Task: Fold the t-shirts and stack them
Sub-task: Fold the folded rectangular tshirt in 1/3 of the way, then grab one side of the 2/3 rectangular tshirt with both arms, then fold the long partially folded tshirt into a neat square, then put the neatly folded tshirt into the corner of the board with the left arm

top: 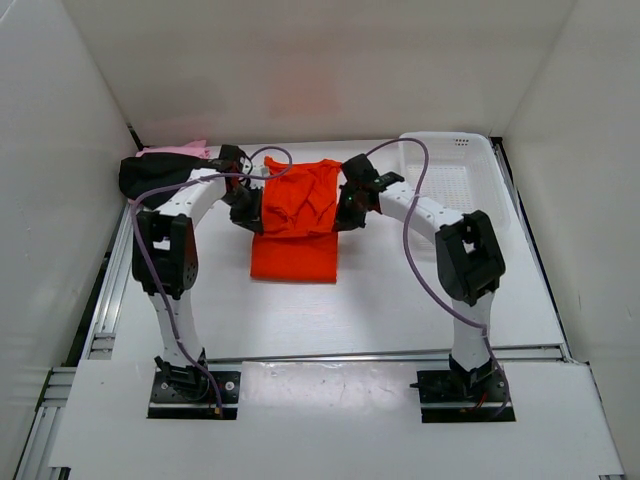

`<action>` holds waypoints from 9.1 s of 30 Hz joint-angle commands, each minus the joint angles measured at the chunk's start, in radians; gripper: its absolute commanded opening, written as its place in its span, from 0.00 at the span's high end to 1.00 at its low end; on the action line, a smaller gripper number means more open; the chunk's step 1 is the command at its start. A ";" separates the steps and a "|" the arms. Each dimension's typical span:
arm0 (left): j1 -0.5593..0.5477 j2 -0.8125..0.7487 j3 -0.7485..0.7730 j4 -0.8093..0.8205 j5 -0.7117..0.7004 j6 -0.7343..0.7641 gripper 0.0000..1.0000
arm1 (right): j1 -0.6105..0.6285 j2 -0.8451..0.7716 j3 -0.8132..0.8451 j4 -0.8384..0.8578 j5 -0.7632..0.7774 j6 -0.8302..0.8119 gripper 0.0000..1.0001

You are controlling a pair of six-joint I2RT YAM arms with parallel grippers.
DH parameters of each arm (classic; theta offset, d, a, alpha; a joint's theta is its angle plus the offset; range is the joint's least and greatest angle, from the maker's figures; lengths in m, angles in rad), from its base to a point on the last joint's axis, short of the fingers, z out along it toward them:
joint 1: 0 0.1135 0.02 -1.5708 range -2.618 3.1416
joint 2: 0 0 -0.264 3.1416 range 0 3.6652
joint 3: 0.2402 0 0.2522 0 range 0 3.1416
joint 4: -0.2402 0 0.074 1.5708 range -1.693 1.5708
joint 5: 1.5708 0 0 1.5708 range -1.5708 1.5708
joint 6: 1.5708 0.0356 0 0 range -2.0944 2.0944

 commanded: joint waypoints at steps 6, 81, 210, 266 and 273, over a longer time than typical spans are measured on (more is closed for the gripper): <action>0.027 0.100 0.143 0.030 0.006 0.007 0.45 | -0.069 0.050 0.098 0.010 -0.029 -0.060 0.67; 0.339 -0.201 -0.067 0.049 0.012 0.007 0.28 | 0.291 0.327 0.303 0.071 0.396 -0.171 1.00; 0.044 -0.130 0.222 -0.079 -0.251 0.007 0.33 | 0.193 -0.154 -0.014 0.004 0.182 0.003 0.60; 0.087 0.043 -0.097 -0.017 0.140 0.007 0.90 | 0.132 -0.040 -0.152 -0.018 0.024 0.147 0.48; 0.087 0.080 0.148 -0.045 -0.244 0.007 0.90 | 0.132 -0.131 -0.142 -0.159 0.185 0.087 0.47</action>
